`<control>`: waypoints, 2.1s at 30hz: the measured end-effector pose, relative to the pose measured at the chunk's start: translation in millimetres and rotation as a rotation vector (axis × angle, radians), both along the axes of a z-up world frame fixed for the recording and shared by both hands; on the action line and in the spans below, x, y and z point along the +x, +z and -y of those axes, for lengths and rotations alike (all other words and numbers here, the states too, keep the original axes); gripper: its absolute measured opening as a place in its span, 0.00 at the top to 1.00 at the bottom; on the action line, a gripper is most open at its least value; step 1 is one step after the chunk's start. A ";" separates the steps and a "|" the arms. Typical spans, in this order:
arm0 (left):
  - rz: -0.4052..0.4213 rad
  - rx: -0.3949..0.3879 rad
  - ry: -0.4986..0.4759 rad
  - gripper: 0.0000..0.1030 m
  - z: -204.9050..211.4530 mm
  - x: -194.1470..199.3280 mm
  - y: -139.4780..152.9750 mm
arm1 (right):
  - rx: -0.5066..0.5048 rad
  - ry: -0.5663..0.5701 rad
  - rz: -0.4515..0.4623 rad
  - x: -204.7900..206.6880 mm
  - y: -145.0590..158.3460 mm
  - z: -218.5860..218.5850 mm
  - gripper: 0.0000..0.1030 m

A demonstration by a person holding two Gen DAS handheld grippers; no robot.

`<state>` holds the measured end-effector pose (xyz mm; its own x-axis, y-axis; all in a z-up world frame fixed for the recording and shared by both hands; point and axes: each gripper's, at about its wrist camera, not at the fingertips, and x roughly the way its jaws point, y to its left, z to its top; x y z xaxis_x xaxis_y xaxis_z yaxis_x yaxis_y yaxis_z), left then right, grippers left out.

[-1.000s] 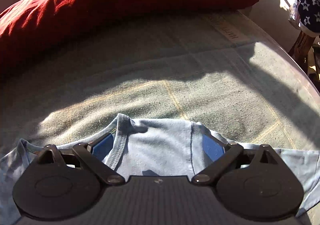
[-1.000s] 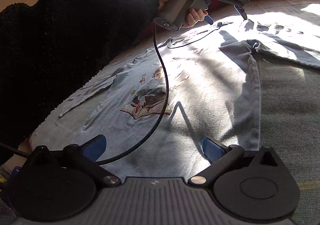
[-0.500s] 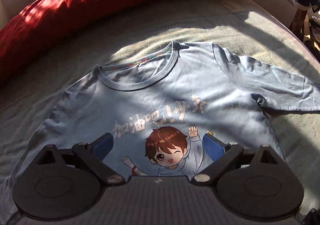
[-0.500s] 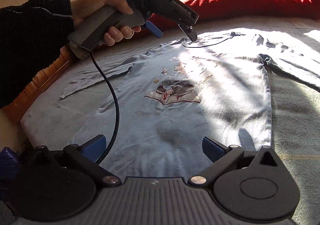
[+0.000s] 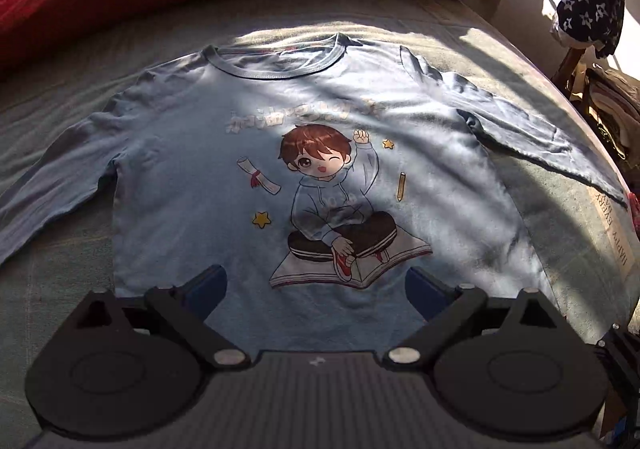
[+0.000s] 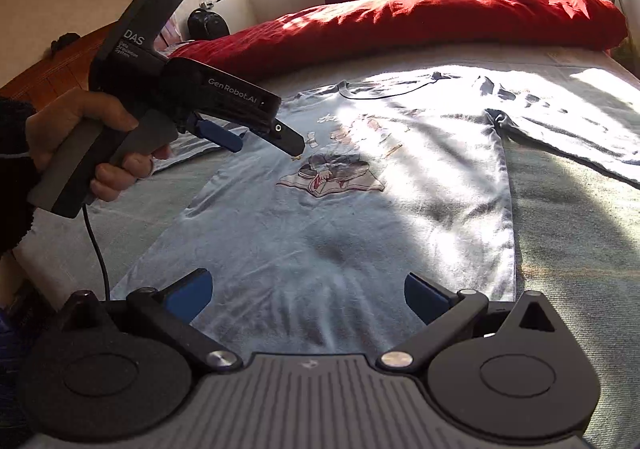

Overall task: Fold clothes
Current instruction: 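Bring the left tool back over the shirt hem, then roll the left tool and lower it onto the sleeve cuff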

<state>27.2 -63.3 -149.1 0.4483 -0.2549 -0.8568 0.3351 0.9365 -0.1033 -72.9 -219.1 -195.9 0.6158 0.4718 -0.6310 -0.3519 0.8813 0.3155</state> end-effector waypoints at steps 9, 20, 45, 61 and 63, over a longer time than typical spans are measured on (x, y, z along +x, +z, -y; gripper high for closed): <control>0.142 0.093 -0.030 0.07 -22.7 -74.1 -41.7 | -0.110 -0.038 -0.051 6.7 -34.3 -9.6 0.00; 0.267 0.112 -0.023 0.07 -32.1 -138.5 -50.1 | -0.140 -0.051 -0.047 6.9 -40.6 -14.6 0.00; 0.207 -0.146 0.177 0.06 -104.4 -158.2 -22.0 | -0.242 -0.030 0.062 -16.9 -48.5 -22.2 0.00; 0.232 -0.672 1.050 0.47 -388.1 -79.3 -36.9 | -0.283 -0.018 -0.018 -5.1 -42.1 -28.8 0.00; 0.222 -0.781 1.137 0.49 -410.3 -75.1 -54.8 | -0.292 -0.023 -0.033 -1.6 -41.7 -31.1 0.00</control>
